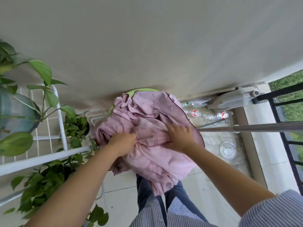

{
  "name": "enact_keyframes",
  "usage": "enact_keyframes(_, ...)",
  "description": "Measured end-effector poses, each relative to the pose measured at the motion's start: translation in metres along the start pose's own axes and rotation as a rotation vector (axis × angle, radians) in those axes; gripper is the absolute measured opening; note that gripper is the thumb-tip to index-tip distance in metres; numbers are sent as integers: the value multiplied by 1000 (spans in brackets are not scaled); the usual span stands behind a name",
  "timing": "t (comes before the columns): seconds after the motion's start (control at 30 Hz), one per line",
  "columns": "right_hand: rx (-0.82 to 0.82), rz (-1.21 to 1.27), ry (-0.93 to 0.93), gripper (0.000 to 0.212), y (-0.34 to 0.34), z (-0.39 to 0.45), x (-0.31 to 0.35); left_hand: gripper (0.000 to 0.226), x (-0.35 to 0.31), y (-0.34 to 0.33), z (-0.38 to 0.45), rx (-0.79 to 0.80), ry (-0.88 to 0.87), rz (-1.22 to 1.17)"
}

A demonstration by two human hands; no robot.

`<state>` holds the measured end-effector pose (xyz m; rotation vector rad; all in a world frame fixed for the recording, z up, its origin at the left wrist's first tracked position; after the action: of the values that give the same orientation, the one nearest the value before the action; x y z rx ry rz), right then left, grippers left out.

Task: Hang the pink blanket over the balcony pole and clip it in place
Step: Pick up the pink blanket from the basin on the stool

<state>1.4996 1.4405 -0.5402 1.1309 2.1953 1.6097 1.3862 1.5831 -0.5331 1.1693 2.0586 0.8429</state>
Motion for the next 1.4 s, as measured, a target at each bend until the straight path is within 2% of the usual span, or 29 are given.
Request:
enact_keyframes(0.07, 333, 60, 48, 53, -20, -11, 16, 29, 2, -13, -25, 119, 24, -22)
enact_keyframes(0.13, 391, 16, 217, 40, -28, -30, 35, 28, 2, -31, -53, 279, 23, -6)
enact_keyframes(0.2, 452, -42, 334, 40, -37, -54, 46, 25, -1, -49, -77, 402, 25, -19)
enact_keyframes(0.23, 503, -71, 370, 43, -43, -65, 48, 25, -3, -54, -83, 410, 47, -68)
enact_keyframes(0.3, 612, -101, 398, 54, -50, -81, 46, 34, -6, -48, -79, 245, 198, -241)
enact_keyframes(0.33, 675, -78, 381, 59, -49, -84, 43, 36, -6, -35, -71, 62, 274, -305)
enact_keyframes(0.4, 769, 84, 267, 58, -39, -81, 38, 18, -3, -4, -53, -333, 362, -286)
enact_keyframes(0.43, 777, 188, 189, 52, -33, -75, 35, 23, -1, 0, -44, -394, 405, -234)
enact_keyframes(0.47, 705, 275, 125, 43, -27, -64, 32, 49, 2, -4, -37, -365, 469, -185)
enact_keyframes(0.53, 323, 337, 36, 29, -8, -30, 18, 84, 12, -17, -29, -299, 610, -221)
enact_keyframes(0.6, -27, 193, -58, 35, 11, -2, -3, 99, 22, -32, -22, -258, 694, -286)
enact_keyframes(0.63, -77, 90, -113, 47, 12, 8, -14, 103, 25, -38, -19, -239, 708, -291)
enact_keyframes(0.7, 25, -84, -258, 75, -1, 17, -37, 106, 31, -46, -20, -217, 751, -286)
enact_keyframes(0.77, 157, -87, -448, 91, -28, 13, -59, 104, 37, -54, -26, -200, 830, -284)
enact_keyframes(0.83, 218, 56, -601, 90, -57, 0, -72, 88, 45, -61, -35, -192, 875, -209)
enact_keyframes(0.87, 220, 98, -620, 78, -68, -4, -73, 76, 49, -63, -38, -194, 865, -154)
enact_keyframes(0.93, 203, 114, -558, 47, -80, -4, -67, 55, 53, -63, -40, -188, 785, -88)
enact_keyframes(1.0, 229, 230, -437, 35, -85, -2, -49, 48, 51, -59, -38, -187, 699, -118)
enact_keyframes(1.07, 337, 410, -333, 37, -82, -9, -30, 49, 49, -50, -40, -206, 652, -181)
enact_keyframes(1.13, 487, 427, -200, 37, -78, -21, -21, 49, 47, -41, -45, -241, 612, -229)
enact_keyframes(1.2, 616, 307, -82, 60, -78, -37, -23, 50, 43, -36, -51, -264, 570, -302)
enact_keyframes(1.23, 627, 277, -60, 71, -80, -42, -24, 51, 41, -35, -54, -268, 550, -341)
enact_keyframes(1.3, 493, 194, -23, 79, -85, -44, -27, 54, 36, -35, -55, -283, 506, -409)
enact_keyframes(1.4, 220, 36, -10, 48, -83, -42, -21, 54, 22, -36, -56, -372, 432, -461)
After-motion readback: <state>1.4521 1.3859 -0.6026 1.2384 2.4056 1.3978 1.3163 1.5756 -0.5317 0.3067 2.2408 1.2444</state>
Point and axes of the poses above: each hand's wrist, its own z-axis towards the middle knuckle, its own y-axis out of the back of the hand, x = y × z, the point moved 6 cm from there along z, towards the middle knuckle, and after that the axes turned 14 degrees about -x, right-handed, at the moved point
